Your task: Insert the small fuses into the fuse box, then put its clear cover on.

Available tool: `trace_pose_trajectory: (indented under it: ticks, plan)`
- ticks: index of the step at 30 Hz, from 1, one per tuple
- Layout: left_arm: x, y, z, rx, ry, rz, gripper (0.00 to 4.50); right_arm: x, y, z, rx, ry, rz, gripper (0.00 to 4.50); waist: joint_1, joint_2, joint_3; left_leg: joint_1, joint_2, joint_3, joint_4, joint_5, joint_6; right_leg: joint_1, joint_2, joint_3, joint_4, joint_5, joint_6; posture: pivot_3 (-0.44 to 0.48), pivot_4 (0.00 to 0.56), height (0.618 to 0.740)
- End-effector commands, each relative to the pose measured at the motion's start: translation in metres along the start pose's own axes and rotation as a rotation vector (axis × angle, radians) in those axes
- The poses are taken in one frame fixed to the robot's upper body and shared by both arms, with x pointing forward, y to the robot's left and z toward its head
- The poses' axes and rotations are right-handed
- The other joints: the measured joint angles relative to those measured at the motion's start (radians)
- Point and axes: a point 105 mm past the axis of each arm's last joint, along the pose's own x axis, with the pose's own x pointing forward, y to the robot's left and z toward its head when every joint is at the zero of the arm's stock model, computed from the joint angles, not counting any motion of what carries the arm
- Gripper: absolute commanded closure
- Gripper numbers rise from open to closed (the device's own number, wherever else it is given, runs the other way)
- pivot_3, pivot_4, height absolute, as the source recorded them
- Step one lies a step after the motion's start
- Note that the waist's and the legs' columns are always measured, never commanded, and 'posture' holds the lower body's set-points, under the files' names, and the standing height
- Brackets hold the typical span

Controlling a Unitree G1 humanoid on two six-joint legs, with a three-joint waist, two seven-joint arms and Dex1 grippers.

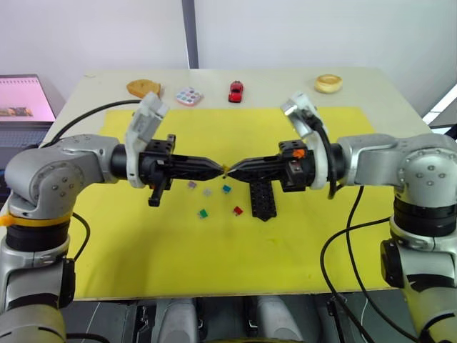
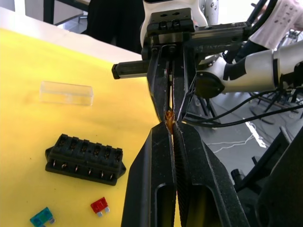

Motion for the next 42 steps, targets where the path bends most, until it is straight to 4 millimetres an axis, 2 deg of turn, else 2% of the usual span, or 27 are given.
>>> trace_pose_trajectory:
  ticks: [1,6,9,10,13,14,16,19,23,32,42]
  plan:
    - [-0.002,-0.003,0.005,0.036,-0.011,0.012,4.5,0.0,0.009,0.009,-0.051,-0.022,0.034,4.4,0.0,0.0,0.0,0.0,0.0,0.0,0.0,0.0,0.0,0.0,0.0,0.0,0.0,0.0,0.0,0.0,0.15,0.74]
    - [-0.002,0.002,0.001,0.065,0.015,0.043,4.5,-0.001,0.008,0.008,-0.057,-0.009,0.023,4.4,0.0,0.0,0.0,0.0,0.0,0.0,0.0,0.0,0.0,0.0,0.0,0.0,-0.001,0.0,0.0,0.0,0.15,0.74]
    - [-0.001,0.005,-0.005,0.105,0.046,0.063,3.55,-0.002,0.005,0.003,-0.092,0.031,-0.02,4.5,0.0,0.0,0.0,0.0,0.0,0.0,-0.001,0.0,0.0,0.0,0.0,0.0,-0.001,0.0,0.0,0.0,0.15,0.74]
    - [-0.001,0.006,-0.007,0.112,0.057,0.069,3.08,-0.003,0.002,0.001,-0.111,0.05,-0.043,4.5,0.001,0.0,0.0,0.0,0.0,0.0,-0.001,0.0,0.0,0.0,0.0,0.0,-0.001,0.0,0.0,0.0,0.15,0.74]
    - [0.008,0.033,-0.066,0.214,0.25,0.147,1.54,-0.022,-0.023,-0.025,-0.317,0.27,-0.221,4.5,0.007,0.001,0.0,0.0,-0.003,0.001,-0.005,0.0,0.0,0.0,-0.001,0.0,-0.005,-0.001,-0.001,0.0,0.15,0.74]
    - [0.01,0.038,-0.077,0.223,0.278,0.151,1.08,-0.028,-0.029,-0.031,-0.367,0.331,-0.243,4.5,0.006,0.001,0.0,0.001,-0.005,0.001,-0.007,0.0,0.0,0.0,-0.002,0.0,-0.006,-0.002,-0.003,0.0,0.15,0.74]
    - [0.014,0.041,-0.087,0.237,0.289,0.137,0.08,-0.034,-0.036,-0.04,-0.442,0.409,-0.258,4.5,0.004,0.0,0.001,0.001,-0.006,0.002,-0.008,0.0,0.001,0.0,-0.003,0.002,-0.007,-0.002,-0.004,0.0,0.15,0.74]
    - [0.034,0.042,-0.093,0.257,0.268,0.102,0.03,-0.046,-0.041,-0.06,-0.502,0.535,-0.24,4.5,0.004,-0.001,0.001,-0.004,-0.005,0.002,-0.007,0.0,0.001,-0.006,-0.002,0.003,-0.007,0.0,-0.001,0.0,0.15,0.74]
    - [0.052,0.043,-0.09,0.295,0.224,0.089,0.03,-0.047,-0.04,-0.068,-0.487,0.548,-0.208,4.5,0.002,-0.001,0.001,-0.006,-0.004,0.002,-0.007,0.0,0.0,-0.008,0.0,0.003,-0.005,0.0,0.0,0.0,0.15,0.74]
    - [0.06,0.044,-0.092,0.324,0.232,0.091,0.03,-0.044,-0.045,-0.076,-0.489,0.561,-0.21,4.5,0.003,-0.001,0.001,-0.005,-0.002,0.002,-0.006,0.001,-0.001,-0.008,0.0,0.002,-0.003,0.0,0.0,0.0,0.15,0.74]
    - [0.07,0.053,-0.092,0.339,0.247,0.112,0.03,-0.044,-0.048,-0.071,-0.509,0.561,-0.22,4.5,0.006,-0.001,0.001,-0.006,-0.003,0.002,-0.005,0.001,-0.002,-0.008,0.0,0.002,-0.003,0.0,0.0,0.0,0.15,0.74]
